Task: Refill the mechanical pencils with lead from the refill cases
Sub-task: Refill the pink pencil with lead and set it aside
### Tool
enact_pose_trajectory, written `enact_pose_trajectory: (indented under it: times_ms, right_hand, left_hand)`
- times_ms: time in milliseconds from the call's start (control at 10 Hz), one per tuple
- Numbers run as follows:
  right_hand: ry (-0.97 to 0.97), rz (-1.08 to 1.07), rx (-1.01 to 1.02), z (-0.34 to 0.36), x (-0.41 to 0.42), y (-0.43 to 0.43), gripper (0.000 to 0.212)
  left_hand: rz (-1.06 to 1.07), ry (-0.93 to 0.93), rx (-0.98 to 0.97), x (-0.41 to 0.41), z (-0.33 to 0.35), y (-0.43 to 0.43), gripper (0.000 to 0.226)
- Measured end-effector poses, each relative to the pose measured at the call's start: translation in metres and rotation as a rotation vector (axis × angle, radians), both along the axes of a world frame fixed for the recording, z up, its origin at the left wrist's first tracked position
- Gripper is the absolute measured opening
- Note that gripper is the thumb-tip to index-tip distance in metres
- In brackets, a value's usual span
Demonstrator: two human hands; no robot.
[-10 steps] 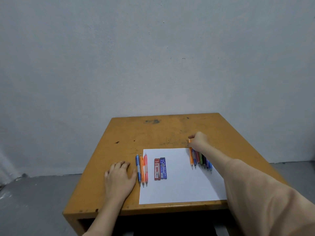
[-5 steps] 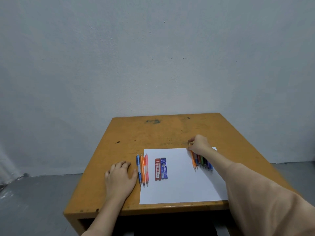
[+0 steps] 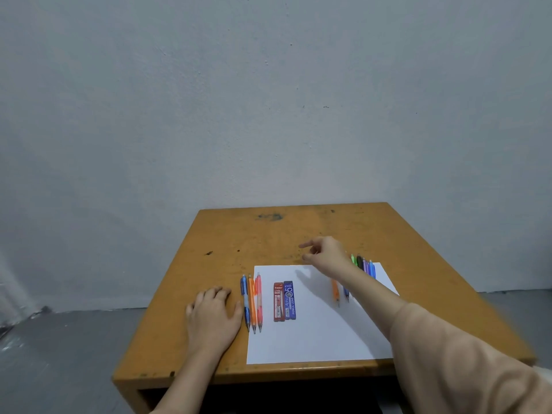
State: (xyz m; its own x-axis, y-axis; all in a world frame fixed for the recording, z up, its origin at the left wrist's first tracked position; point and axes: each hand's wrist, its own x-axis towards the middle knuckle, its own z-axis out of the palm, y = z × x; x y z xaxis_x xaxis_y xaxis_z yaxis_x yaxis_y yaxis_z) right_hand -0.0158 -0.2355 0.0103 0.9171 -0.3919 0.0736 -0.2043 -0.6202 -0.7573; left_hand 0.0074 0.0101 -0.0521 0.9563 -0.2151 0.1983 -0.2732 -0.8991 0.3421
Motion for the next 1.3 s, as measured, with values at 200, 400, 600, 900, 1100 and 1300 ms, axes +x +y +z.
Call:
enact_pose_trajectory:
  times_ms: [200, 400, 600, 900, 1100, 1300]
  right_hand:
    - [0.019, 0.151, 0.063, -0.005, 0.007, 0.038, 0.027]
    - [0.13, 0.248, -0.037, -0.015, 0.021, 0.06, 0.037]
    - [0.229, 0.273, -0.123, -0.023, 0.03, 0.067, 0.054]
    - [0.261, 0.252, -0.194, -0.025, 0.037, 0.07, 0.059]
    - [0.287, 0.243, -0.147, -0.022, 0.037, 0.071, 0.054]
    - [0.197, 0.225, 0.069, -0.014, 0.032, 0.074, 0.044]
  left_hand:
    - [0.0, 0.005, -0.001, -0.001, 0.001, -0.001, 0.049]
    - [-0.009, 0.004, -0.011, -0.001, 0.002, 0.0, 0.048]
    - [-0.014, -0.001, -0.01, 0.0, 0.001, 0.002, 0.048]
    - [-0.013, 0.001, -0.018, 0.0, 0.001, 0.001, 0.048]
    - [-0.011, 0.001, -0.013, 0.0, 0.002, 0.001, 0.048]
    - [-0.006, -0.007, -0.004, 0.001, 0.001, 0.001, 0.048]
